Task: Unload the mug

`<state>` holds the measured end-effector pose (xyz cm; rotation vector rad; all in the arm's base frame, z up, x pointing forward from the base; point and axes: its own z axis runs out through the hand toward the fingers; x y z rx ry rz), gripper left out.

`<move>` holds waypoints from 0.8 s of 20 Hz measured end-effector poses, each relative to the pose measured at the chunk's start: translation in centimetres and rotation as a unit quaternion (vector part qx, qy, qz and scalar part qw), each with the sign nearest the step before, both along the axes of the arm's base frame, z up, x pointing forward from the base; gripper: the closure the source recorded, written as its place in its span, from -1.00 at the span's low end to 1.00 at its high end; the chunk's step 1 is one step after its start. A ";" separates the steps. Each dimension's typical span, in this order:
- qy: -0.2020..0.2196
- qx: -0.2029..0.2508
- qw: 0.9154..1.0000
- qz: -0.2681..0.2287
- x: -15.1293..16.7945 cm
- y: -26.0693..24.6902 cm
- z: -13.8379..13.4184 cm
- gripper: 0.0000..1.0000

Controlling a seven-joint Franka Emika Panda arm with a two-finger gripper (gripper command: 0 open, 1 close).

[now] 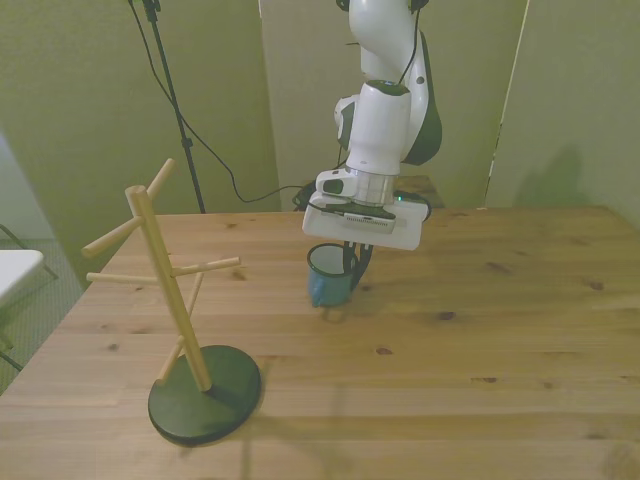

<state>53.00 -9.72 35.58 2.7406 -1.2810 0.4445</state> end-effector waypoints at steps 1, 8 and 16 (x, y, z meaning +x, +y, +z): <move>0.000 0.000 1.000 0.000 0.1 0.0 0.0 1.00; 0.000 -0.001 1.000 0.002 0.1 0.2 0.0 -1.00; 0.000 -0.002 1.000 0.004 0.1 0.4 0.1 -1.00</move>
